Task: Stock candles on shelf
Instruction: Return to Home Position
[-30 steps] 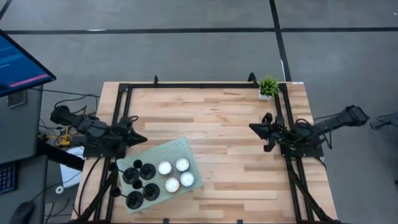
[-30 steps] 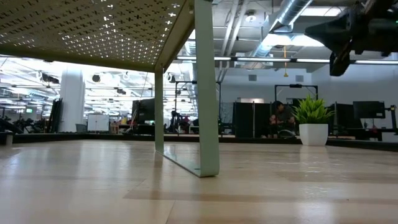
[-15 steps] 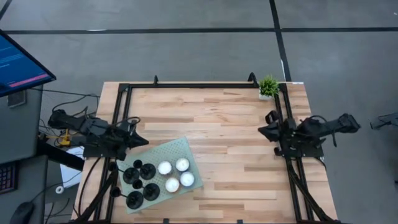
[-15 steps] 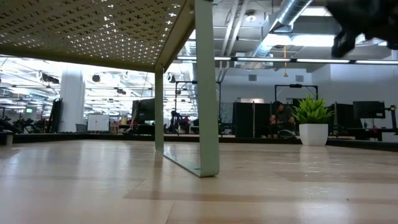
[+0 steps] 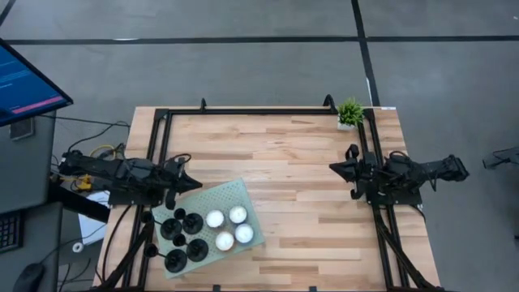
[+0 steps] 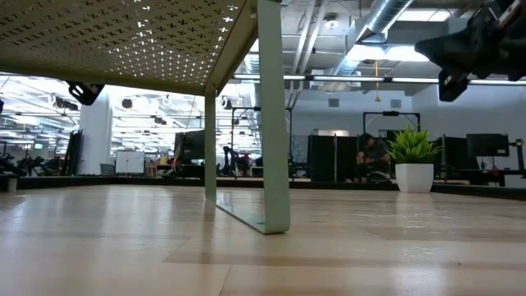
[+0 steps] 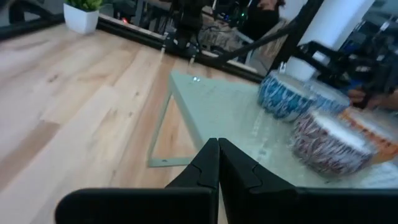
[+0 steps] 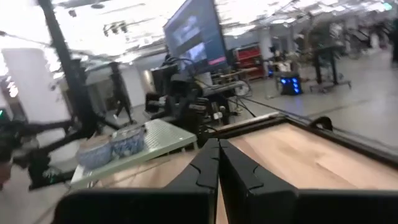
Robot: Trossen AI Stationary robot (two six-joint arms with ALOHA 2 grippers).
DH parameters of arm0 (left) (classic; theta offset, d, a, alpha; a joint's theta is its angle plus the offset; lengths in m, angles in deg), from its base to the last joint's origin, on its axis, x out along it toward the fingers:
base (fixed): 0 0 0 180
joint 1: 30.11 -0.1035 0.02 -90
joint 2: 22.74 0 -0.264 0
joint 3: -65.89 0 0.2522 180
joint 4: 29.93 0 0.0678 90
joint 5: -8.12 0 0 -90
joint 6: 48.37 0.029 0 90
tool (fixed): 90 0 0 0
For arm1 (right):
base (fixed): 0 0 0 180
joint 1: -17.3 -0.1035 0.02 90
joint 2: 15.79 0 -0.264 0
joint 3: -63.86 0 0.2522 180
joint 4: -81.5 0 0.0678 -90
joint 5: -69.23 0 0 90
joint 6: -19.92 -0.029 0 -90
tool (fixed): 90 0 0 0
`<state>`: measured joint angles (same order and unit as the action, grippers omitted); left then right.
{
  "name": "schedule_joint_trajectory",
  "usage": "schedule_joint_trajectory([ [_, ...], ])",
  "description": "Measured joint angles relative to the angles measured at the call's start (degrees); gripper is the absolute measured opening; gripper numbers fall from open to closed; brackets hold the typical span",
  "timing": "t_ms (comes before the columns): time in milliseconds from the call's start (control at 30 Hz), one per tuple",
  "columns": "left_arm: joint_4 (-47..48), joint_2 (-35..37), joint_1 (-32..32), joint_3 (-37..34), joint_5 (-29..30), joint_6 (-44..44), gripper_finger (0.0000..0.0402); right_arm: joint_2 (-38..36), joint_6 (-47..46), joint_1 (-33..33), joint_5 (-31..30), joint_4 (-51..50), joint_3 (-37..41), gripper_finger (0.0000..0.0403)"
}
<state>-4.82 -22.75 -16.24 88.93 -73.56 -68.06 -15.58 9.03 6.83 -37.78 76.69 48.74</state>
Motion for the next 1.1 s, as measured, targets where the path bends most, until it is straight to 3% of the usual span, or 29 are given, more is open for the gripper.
schedule_joint_trajectory([
  [467,-14.5,0.0,-3.3,-9.0,-6.5,9.1,0.0001,0.1,-2.7,1.3,-2.4,-0.1,0.0,0.0000],
  [600,-15.7,0.0,-5.6,-9.0,-5.3,13.8,0.0005,0.1,-2.7,1.3,-2.4,-0.1,0.0,0.0000],
  [1100,-15.7,-0.1,-6.8,-8.9,-3.2,13.5,0.0006,0.1,-2.7,1.3,-2.4,-0.2,0.0,0.0000],
])
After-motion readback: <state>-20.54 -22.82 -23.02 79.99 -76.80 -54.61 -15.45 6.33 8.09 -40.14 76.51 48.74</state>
